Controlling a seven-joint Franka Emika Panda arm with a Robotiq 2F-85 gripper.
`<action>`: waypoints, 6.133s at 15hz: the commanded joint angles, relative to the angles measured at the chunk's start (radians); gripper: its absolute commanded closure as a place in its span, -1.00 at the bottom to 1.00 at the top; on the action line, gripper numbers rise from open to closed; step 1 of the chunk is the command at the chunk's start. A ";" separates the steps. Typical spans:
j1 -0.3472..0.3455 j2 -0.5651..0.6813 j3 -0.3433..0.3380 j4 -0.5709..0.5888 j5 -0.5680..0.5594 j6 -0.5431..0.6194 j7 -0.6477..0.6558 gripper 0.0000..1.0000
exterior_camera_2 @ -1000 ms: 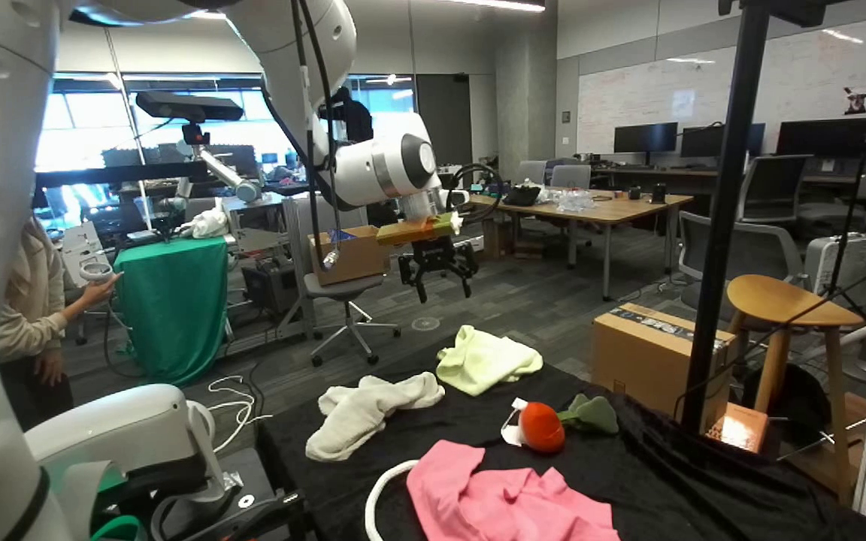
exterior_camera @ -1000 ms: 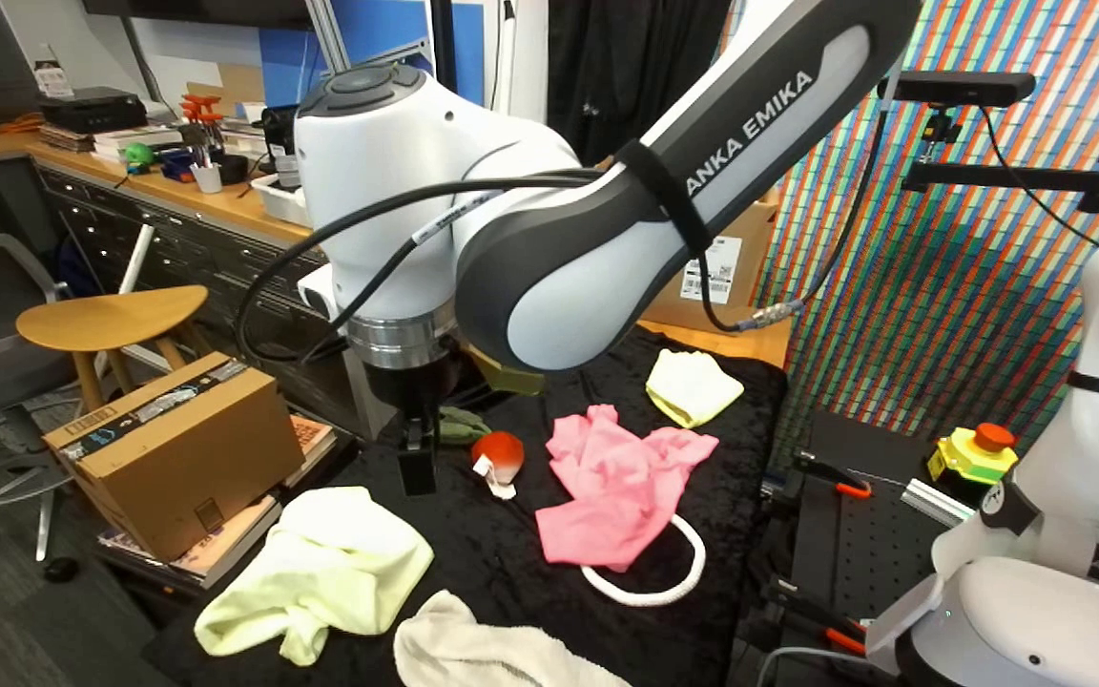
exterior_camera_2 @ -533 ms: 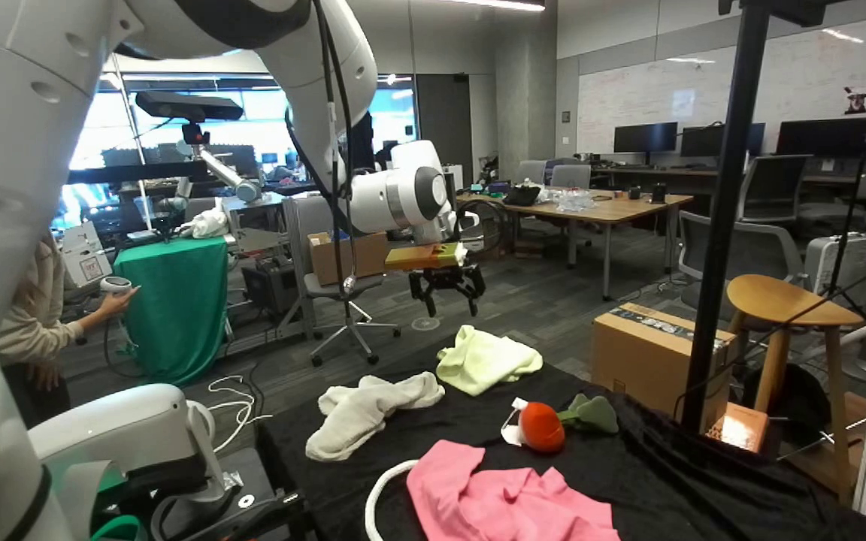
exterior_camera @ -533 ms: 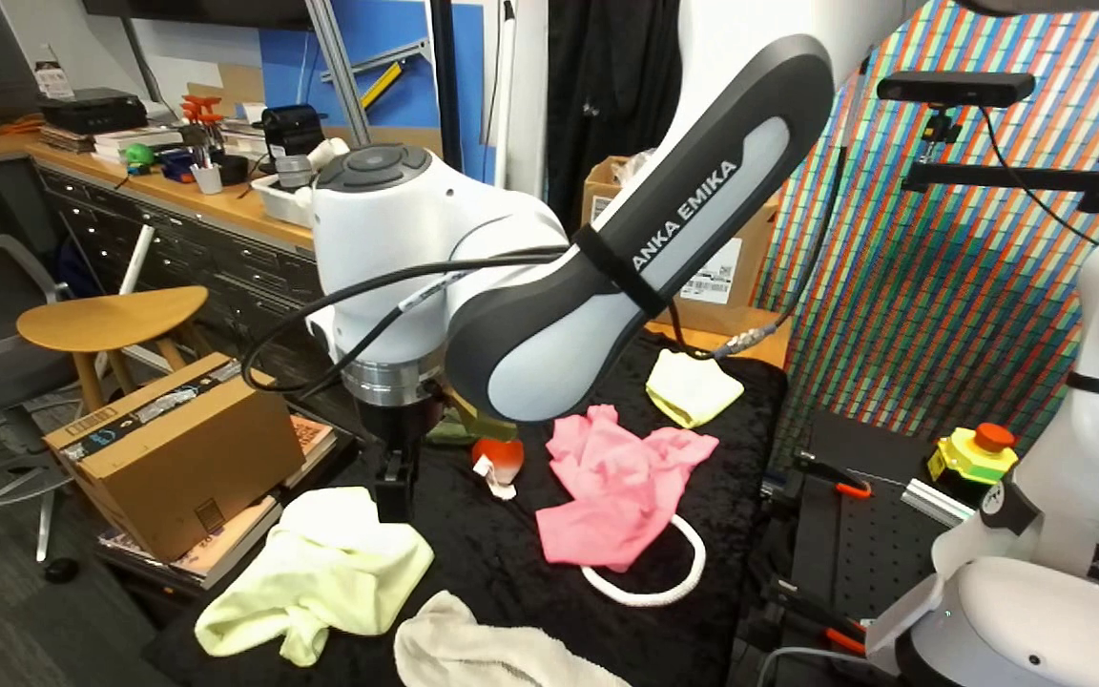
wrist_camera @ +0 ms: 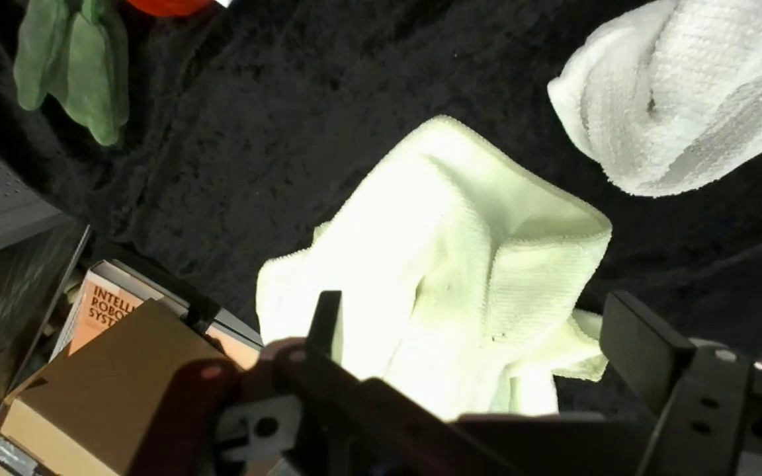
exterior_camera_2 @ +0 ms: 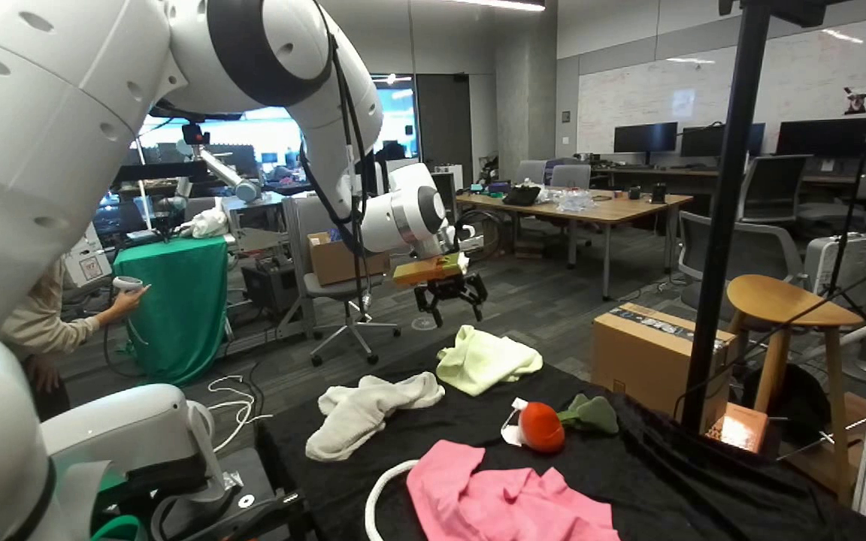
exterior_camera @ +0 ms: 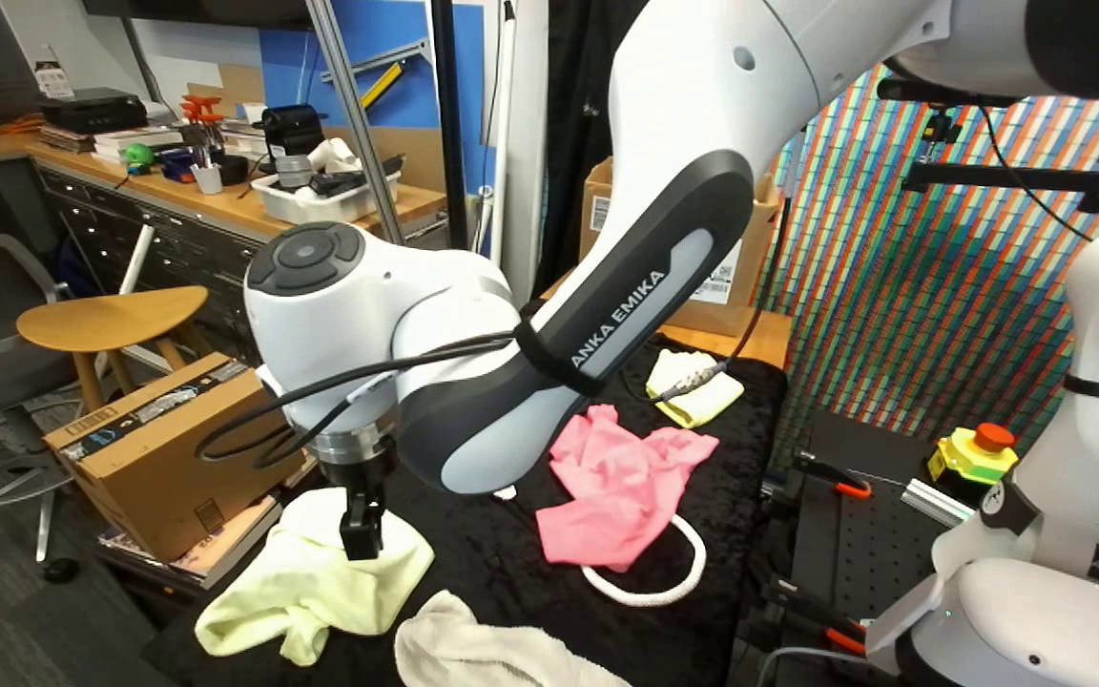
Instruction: Stack the objects on the table together
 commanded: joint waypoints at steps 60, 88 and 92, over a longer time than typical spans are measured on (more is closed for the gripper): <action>0.012 0.390 -0.003 0.447 0.195 -0.171 -0.029 0.91; -0.205 -0.712 -0.020 -0.315 -0.078 -0.218 -0.062 0.92; -0.251 -0.798 0.005 -0.349 0.054 -0.297 -0.330 0.91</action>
